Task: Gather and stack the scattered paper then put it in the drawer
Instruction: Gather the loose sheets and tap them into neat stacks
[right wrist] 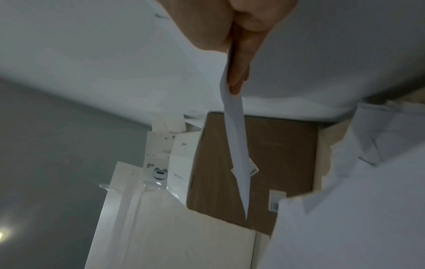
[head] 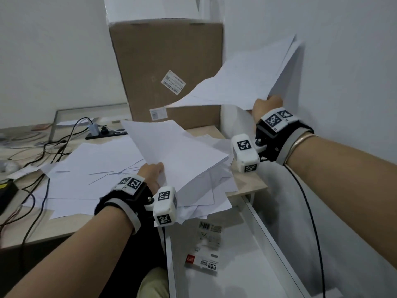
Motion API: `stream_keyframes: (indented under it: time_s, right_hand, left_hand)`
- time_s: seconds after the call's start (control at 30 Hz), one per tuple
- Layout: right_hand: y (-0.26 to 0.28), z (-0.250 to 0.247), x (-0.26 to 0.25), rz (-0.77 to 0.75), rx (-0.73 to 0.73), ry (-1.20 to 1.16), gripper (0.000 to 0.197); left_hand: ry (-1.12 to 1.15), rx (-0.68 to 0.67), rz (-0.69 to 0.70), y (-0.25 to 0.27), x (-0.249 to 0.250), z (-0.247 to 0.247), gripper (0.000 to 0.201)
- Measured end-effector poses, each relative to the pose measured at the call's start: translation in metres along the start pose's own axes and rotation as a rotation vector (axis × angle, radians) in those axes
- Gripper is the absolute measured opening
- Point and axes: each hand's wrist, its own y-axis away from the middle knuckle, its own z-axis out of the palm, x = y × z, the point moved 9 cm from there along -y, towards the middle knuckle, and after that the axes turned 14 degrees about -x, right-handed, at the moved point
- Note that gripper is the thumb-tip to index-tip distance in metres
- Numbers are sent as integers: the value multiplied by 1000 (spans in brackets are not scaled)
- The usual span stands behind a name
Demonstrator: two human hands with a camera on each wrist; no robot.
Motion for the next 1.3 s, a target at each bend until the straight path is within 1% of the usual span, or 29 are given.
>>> stream_keyframes:
  time_s: [0.07,0.17,0.27,0.3,0.37,0.43,0.47,0.53,0.6,0.63,0.67,0.7,0.73,0.77,0.8,0.87,0.9,0.97,1.0,1.03,1.07,1.13,1.17,1.23,1.3]
  right_hand:
    - [1,14,14,17,-39,-1,28]
    - [9,51,49,86,-152,-26,31]
    - [10,81,91,155,-221,-54,35]
    - [18,88,99,184,-231,-35,35]
    - [32,99,113,228,-277,-40,26]
    - [45,117,127,276,-378,-83,20]
    - [53,127,133,310,-438,-130,20]
    - [68,143,142,377,-542,-202,15]
    - [76,154,153,426,-642,-200,17]
    - [80,156,158,451,-687,-196,17]
    - [83,156,162,481,-716,-208,14]
    - [81,154,168,501,-716,-209,10]
    - [74,150,175,516,-684,-211,7]
    - [66,142,181,523,-646,-211,8]
    - [55,134,185,518,-610,-225,13]
    - [31,116,190,480,-566,-156,28]
    - [22,107,194,477,-561,-96,24]
    - [13,96,198,507,-577,-21,5]
    - [12,93,198,521,-590,24,3]
    - [12,94,199,535,-621,94,6]
    - [14,96,198,527,-647,168,15]
    - [15,102,191,443,-709,355,33]
    - [15,104,187,394,-722,415,35]
    - [19,111,184,359,-743,436,30]
    - [23,118,184,312,-763,474,21]
  left_hand:
    - [80,-71,44,2,8,19,34]
    - [98,-165,101,2,18,39,41]
    - [87,-219,106,-1,18,44,45]
    - [82,-217,91,-4,14,42,49]
    - [64,-186,63,-9,8,35,52]
    - [38,-139,50,-15,2,27,52]
    - [40,-136,40,-20,-2,24,50]
    - [36,-144,6,-27,-13,22,38]
    - [2,-122,-51,-32,-23,15,20]
    - [-37,-97,-85,-33,-29,10,20]
    - [-73,-63,-108,-37,-33,2,26]
    - [-123,-25,-117,-41,-36,-6,34]
    - [-182,10,-113,-43,-37,-14,40]
    - [-229,36,-106,-43,-36,-21,43]
    - [-253,58,-97,-44,-37,-27,42]
    - [-251,68,-102,-46,-42,-40,38]
    - [-232,61,-117,-46,-45,-45,37]
    - [-190,9,-144,-49,-49,-48,35]
    - [-175,-20,-160,-51,-51,-49,34]
    - [-161,-55,-168,-49,-51,-46,32]
    - [-145,-82,-167,-50,-51,-43,29]
    - [-163,-115,-156,-54,-51,-38,26]
    - [-205,-93,-140,-55,-49,-40,29]
    - [-236,-71,-136,-59,-49,-41,36]
    - [-259,-105,-151,-60,-49,-38,40]
